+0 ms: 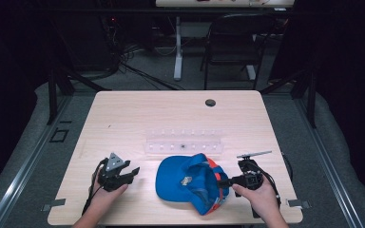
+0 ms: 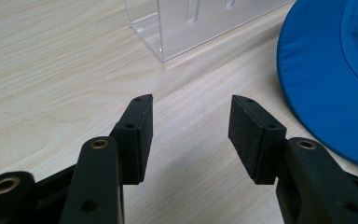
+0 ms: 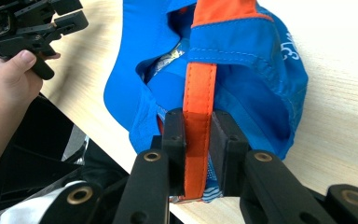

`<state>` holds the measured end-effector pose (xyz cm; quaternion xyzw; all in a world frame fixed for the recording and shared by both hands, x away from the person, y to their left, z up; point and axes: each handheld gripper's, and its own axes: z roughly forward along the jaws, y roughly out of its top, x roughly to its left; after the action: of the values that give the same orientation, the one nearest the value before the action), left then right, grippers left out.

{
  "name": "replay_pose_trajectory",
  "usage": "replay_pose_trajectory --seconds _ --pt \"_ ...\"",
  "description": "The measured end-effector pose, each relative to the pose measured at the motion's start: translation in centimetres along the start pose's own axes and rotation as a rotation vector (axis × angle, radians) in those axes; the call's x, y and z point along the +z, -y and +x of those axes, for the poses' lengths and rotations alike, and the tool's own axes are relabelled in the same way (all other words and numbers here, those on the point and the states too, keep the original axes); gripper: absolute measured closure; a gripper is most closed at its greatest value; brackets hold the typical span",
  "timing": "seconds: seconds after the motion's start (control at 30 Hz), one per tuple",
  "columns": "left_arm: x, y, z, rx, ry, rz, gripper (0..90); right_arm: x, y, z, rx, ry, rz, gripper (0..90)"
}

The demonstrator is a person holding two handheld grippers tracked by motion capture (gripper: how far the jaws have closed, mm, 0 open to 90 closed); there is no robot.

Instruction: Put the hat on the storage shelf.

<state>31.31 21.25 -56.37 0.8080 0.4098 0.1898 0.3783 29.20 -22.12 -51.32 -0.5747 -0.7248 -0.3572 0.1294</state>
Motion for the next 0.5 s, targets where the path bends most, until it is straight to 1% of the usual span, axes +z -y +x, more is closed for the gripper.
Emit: replay_pose_trajectory --seconds 0.03,0.07,0.1,0.2,0.23,0.27,0.33,0.4,0.43,0.47,0.5 --pt "0.0 0.0 0.0 0.0 0.0 0.0 50.7 -0.1 0.0 0.1 0.01 0.011 -0.005 77.6" --pt "0.0 0.0 0.0 0.0 0.0 0.0 50.6 -0.3 -0.1 0.0 -0.006 0.019 0.003 77.6" --pt "0.0 0.0 0.0 0.0 0.0 0.0 50.6 -0.3 -0.2 0.0 -0.005 0.032 -0.005 77.6" --pt "0.0 0.0 0.0 0.0 0.001 0.0 50.5 -0.6 -0.3 0.0 0.013 0.074 -0.025 77.7" --pt "0.1 0.0 0.0 -0.001 0.001 0.002 50.6 -0.7 -0.4 -0.1 0.013 0.082 -0.024 77.7" --pt "0.1 0.0 0.0 -0.001 0.002 0.002 50.5 -0.8 -0.5 -0.1 0.005 0.102 -0.02 77.7" --pt "0.1 0.0 0.0 -0.001 0.002 0.003 50.5 -0.7 -0.6 0.1 0.002 0.126 -0.032 77.7" --pt "0.1 0.0 -0.1 -0.001 0.002 0.002 50.5 -0.8 -0.9 0.2 -0.009 0.144 -0.021 77.5" --pt "0.1 0.0 -0.1 -0.001 0.002 0.002 50.5 -0.8 -1.1 0.5 -0.01 0.166 -0.011 77.4" --pt "0.1 0.0 -0.1 -0.001 0.002 0.002 50.5 -0.8 -1.2 0.5 -0.018 0.169 -0.008 77.3" --pt "0.1 0.0 -0.1 -0.001 0.001 0.002 50.5 -0.8 -1.3 0.6 -0.02 0.184 0.001 77.2"
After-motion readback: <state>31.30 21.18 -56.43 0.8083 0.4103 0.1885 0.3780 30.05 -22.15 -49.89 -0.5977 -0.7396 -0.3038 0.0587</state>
